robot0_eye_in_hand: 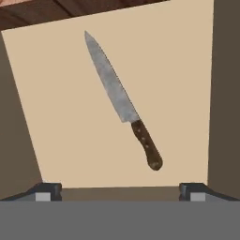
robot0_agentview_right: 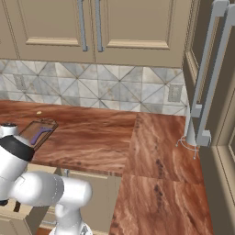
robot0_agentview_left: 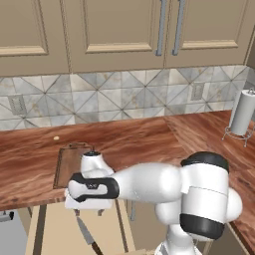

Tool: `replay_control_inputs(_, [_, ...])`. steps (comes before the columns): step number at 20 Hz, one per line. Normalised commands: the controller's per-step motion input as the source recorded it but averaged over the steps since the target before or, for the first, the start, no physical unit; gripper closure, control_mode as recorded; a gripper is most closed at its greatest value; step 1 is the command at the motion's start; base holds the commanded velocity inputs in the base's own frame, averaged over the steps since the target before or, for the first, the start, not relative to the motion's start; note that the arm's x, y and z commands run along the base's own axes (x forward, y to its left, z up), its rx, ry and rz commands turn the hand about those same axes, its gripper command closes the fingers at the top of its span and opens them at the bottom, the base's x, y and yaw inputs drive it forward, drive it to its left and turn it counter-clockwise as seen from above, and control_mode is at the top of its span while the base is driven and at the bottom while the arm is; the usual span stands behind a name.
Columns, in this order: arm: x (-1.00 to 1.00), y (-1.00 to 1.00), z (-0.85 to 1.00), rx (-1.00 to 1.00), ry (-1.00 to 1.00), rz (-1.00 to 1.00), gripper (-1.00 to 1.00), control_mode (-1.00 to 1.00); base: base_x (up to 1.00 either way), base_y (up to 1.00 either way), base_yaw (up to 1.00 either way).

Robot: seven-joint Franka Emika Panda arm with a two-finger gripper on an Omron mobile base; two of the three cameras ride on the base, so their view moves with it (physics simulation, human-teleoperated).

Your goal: Open the drawer on the left and place the cutting tools on the cutting board.

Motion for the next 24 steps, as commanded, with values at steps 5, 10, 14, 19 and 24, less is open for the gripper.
replay_control_inputs(5, [-0.28,0.03,-0.25,-0.07,0.0,0.07,-1.0,-1.0,0.0,0.0,0.0])
replay_control_inputs(10, [-0.78,-0.03,-0.52,-0.1,0.0,0.1,-1.0,-1.0,0.0,0.0,0.0])
replay_control_inputs(14, [-0.73,-0.32,-0.4,-0.04,-0.05,0.07,-1.0,-1.0,0.0,0.0,0.0])
replay_control_inputs(19, [-0.13,-0.74,-0.23,0.0,-0.2,0.04,-1.0,-1.0,0.0,0.0,0.0])
replay_control_inputs(24, [0.33,-0.64,-0.16,0.0,-0.09,0.13,-1.0,-1.0,0.0,0.0,0.0])
